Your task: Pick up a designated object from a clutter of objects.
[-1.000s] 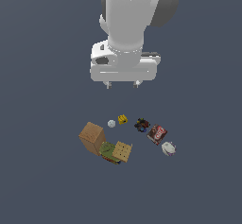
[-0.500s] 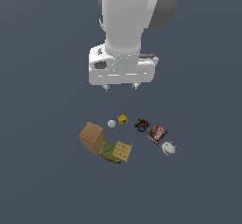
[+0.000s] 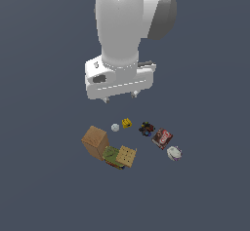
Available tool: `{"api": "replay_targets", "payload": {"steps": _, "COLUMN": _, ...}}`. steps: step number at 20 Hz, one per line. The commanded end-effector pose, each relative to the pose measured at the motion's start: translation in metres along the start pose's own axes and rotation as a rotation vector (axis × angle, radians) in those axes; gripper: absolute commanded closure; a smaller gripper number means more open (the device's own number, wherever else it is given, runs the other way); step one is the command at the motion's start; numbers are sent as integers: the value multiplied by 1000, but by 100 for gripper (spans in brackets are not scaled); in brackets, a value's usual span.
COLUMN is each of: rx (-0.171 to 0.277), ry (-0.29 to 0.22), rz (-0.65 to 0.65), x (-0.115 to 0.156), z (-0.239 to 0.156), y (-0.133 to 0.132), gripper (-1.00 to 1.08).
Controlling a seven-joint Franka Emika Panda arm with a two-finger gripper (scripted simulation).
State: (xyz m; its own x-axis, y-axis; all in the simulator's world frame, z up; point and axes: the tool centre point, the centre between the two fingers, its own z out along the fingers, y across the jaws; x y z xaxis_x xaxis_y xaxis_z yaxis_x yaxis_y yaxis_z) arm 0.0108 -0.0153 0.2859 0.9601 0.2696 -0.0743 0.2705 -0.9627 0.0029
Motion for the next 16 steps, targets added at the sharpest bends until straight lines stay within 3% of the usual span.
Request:
{"api": "replay_targets", "payload": {"steps": 1, "rx": 1, "ry": 5, "rz": -54, "x": 5, "z": 4, "y": 7, "gripper": -92}}
{"api": "replay_targets", "payload": {"steps": 16, "rx": -1, "ry": 33, "rz": -376, "x": 32, "z": 34, "y": 50, "gripper": -92}}
